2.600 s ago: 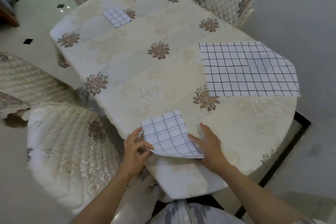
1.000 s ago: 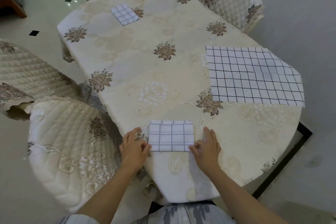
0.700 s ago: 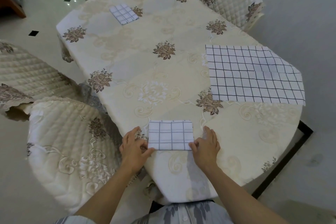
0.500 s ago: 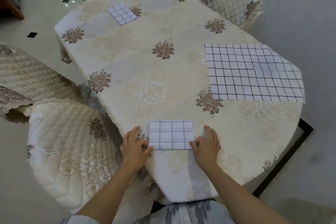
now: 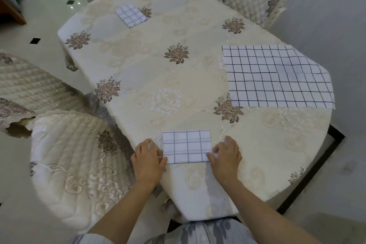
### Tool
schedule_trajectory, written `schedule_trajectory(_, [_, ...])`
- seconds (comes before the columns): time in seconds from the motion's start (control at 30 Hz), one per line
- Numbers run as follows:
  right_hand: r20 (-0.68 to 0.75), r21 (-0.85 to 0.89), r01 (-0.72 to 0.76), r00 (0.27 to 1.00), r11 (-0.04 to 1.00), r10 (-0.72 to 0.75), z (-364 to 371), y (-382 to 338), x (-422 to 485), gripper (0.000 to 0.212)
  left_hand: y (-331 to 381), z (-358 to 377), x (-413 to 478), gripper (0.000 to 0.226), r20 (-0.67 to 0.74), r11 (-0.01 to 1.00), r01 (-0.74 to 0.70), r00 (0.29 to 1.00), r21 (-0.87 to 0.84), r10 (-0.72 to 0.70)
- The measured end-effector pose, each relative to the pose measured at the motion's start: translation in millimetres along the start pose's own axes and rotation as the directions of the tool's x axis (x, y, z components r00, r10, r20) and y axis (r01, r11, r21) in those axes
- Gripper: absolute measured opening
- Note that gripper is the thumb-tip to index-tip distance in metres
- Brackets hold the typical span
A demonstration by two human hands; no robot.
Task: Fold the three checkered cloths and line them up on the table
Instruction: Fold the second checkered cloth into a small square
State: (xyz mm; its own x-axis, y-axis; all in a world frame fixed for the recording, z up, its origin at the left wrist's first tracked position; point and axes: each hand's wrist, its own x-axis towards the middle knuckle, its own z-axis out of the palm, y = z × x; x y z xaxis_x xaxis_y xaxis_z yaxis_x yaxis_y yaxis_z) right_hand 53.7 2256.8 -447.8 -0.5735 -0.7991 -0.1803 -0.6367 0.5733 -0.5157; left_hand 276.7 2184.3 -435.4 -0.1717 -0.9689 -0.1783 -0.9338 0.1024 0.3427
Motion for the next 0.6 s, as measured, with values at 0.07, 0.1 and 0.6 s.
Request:
schedule_trajectory(0.07, [-0.036,-0.065,0.112,0.993,0.992,-0.114,-1.3,-2.6,-1.9,0.041,0.5,0.9,3.3,0.036,-0.003,0.997,-0.065,0.998,0.049,0.065])
schedule_trajectory(0.1, [-0.018,-0.110,0.210,0.977,0.971,-0.214,-0.5,-5.2,-3.2,0.052,1.3,1.3,4.8,0.047,0.019,0.991,-0.112,0.994,0.078,0.111])
schedule_trajectory(0.6, [0.464,-0.362,0.480,0.836,0.799,-0.293,35.0,-66.6,7.6,0.083,8.3,-20.9,39.1,0.097,0.371,0.909,-0.198,0.927,0.367,0.052])
